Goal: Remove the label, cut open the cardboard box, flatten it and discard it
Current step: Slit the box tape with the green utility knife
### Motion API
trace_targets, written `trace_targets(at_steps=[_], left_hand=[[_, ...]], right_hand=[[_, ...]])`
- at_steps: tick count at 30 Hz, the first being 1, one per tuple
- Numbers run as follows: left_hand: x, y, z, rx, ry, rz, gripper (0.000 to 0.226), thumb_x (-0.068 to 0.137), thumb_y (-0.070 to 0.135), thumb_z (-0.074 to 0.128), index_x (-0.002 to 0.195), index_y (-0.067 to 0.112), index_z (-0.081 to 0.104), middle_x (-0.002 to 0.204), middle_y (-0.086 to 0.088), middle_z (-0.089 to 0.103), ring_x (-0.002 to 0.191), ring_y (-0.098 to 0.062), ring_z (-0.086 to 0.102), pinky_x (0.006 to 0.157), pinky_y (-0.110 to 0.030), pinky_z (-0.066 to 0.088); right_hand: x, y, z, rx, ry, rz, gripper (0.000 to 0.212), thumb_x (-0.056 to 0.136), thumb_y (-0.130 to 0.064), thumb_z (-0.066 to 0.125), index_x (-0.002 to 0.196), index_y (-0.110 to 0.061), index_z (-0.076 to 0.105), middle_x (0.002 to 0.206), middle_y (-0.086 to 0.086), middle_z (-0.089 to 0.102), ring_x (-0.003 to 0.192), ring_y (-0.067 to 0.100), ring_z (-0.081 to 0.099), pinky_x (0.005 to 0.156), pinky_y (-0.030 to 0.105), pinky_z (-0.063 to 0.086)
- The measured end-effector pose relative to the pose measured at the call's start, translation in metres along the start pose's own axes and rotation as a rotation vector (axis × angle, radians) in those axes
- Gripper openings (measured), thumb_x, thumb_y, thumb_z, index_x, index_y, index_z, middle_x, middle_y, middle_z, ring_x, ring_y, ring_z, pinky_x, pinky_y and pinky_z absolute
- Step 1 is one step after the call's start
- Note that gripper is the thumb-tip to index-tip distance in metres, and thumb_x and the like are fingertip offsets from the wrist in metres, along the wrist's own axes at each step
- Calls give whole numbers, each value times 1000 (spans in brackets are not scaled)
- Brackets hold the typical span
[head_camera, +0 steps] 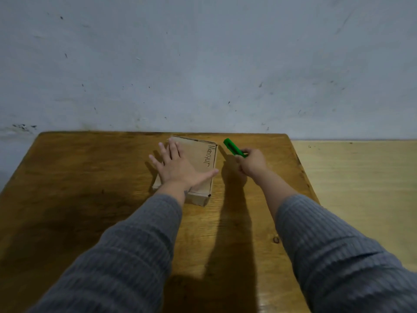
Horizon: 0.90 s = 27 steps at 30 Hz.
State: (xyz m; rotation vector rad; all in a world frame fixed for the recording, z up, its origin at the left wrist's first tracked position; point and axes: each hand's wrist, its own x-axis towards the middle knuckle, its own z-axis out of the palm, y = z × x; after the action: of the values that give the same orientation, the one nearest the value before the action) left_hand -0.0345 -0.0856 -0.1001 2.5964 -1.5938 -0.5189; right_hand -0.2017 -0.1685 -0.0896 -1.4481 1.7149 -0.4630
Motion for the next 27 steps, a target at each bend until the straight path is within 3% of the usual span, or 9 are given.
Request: trace_targets(at_steps=[2,5,9,13,15,19,22,27], left_hand=[[2,2,-1,-15,-19,-8,147,50,98,42,151,7,-13,159,-10,-21,144,-36,-21,114,-63,-7],[3,0,-4,3,-46,0,144,54,95,46,151,8,-14,159,-10,-22,145,-35,-20,115,-61,-6],[-2,-8,-4,53,-70,35,138,58,94,44,152,12,-15,159,-6,-23,144,-36,-22,114,-61,-8],[-16,-24,-1,108,-35,92,130,61,93,37,153,16,-13,160,-2,-22,143,-38,-23,112,-62,-10],[-23,-33,1,142,-19,105,125,63,92,34,153,18,-13,160,-1,-22,143,-39,-24,112,-63,-10],[-34,-51,3,160,14,125,119,65,91,31,153,22,-12,160,1,-22,144,-38,-20,114,-62,-6],[-39,-59,3,156,29,143,118,65,90,31,153,22,-9,161,3,-18,145,-37,-10,114,-60,4],[-44,-65,3,144,54,148,117,66,89,31,154,22,-6,161,4,-16,145,-37,-6,112,-58,10]], right_hand=[[0,-8,-8,107,-127,22,41,91,-7,57,131,-15,50,100,13,59,76,20,59,67,35,56],[-3,-18,-17,163,-265,-13,59,88,7,54,142,-12,39,113,12,58,100,24,59,93,40,53],[-12,-25,-19,205,-267,-94,49,95,2,45,141,-10,40,95,5,62,73,11,54,72,26,52],[-24,-24,-8,202,-219,-218,41,96,-6,48,136,-13,49,84,2,66,58,10,45,55,22,43],[-30,-26,1,120,-146,-310,40,94,-11,53,133,-20,54,86,0,68,56,8,44,54,22,40],[-47,-36,19,-176,-20,-539,34,92,-22,59,125,-28,60,106,1,72,56,-3,44,46,7,34],[-57,-44,35,-421,-34,-629,35,94,-26,56,128,-32,57,117,0,69,51,-1,44,43,13,34],[-65,-52,55,-536,-19,-648,37,96,-27,51,131,-36,53,111,5,71,79,20,67,58,35,56]])
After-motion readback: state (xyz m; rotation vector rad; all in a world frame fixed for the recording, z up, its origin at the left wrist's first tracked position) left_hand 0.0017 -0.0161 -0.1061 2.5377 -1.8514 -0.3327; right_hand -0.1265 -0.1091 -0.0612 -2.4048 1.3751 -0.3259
